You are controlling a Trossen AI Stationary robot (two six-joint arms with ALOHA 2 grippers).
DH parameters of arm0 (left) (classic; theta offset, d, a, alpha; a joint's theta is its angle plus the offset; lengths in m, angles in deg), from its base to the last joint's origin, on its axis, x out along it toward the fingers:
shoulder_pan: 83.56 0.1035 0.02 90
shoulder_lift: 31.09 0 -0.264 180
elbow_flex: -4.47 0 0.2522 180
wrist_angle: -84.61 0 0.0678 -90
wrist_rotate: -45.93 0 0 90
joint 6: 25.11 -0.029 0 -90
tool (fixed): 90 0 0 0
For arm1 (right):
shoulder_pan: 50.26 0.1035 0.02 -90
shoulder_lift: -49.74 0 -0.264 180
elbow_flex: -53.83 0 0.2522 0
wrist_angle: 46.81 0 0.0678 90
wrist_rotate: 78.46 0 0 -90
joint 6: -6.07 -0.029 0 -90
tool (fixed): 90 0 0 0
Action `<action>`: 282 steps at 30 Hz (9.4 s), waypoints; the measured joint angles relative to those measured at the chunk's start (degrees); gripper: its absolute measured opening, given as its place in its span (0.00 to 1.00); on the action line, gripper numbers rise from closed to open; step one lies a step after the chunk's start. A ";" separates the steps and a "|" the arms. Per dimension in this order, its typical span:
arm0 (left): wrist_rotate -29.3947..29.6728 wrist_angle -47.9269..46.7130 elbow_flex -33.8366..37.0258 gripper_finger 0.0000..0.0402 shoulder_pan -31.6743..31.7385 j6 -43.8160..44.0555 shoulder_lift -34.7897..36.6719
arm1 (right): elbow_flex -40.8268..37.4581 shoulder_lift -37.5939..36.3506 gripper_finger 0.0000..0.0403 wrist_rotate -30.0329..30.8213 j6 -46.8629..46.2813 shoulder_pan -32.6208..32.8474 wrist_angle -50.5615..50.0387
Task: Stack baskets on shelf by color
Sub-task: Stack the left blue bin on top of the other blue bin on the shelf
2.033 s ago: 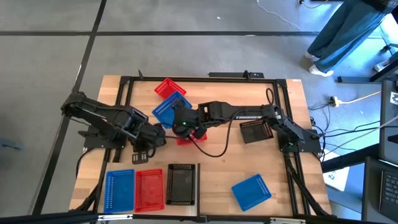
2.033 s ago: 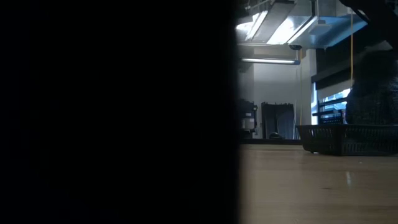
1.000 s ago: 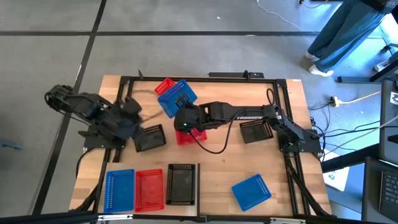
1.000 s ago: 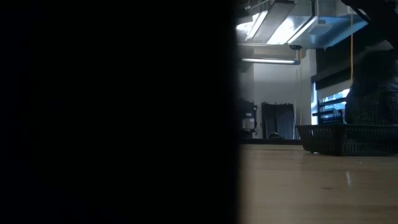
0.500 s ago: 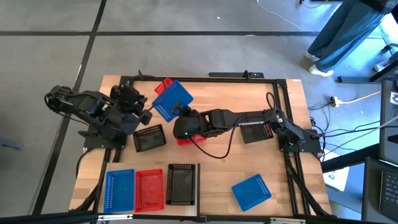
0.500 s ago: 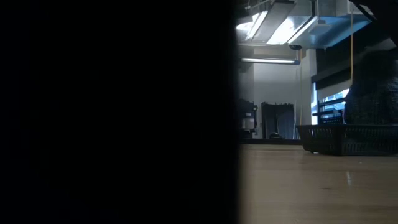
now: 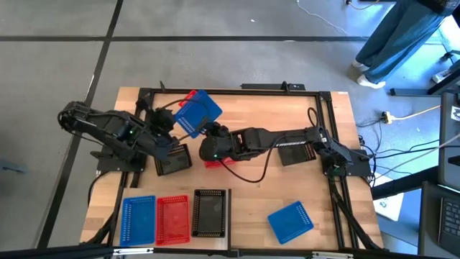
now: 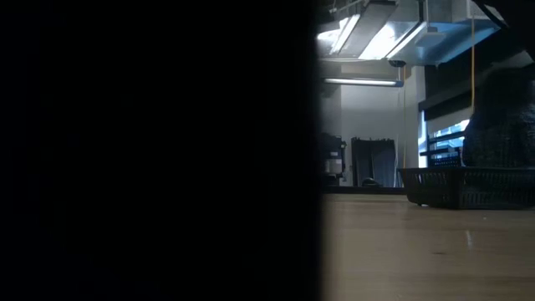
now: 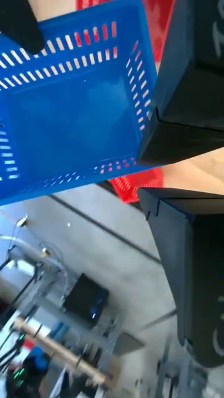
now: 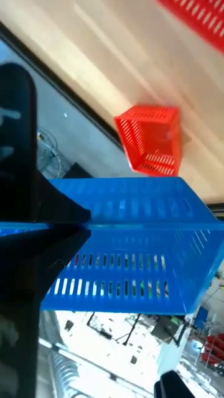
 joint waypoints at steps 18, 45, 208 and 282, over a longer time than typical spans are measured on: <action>2.27 3.05 0.00 0.15 0.01 2.28 0.01 | 0.00 0.00 0.00 0.63 11.55 0.28 9.57; 0.88 2.69 0.00 0.15 6.98 2.47 0.18 | 0.00 0.00 0.00 0.52 11.77 1.40 9.88; -25.86 -4.20 0.02 0.00 10.71 23.60 15.26 | 0.71 -0.85 0.25 14.79 1.48 8.05 16.96; -71.66 -0.60 0.00 0.00 -10.46 -34.11 11.78 | 0.74 -7.69 0.25 11.91 -17.13 4.68 19.23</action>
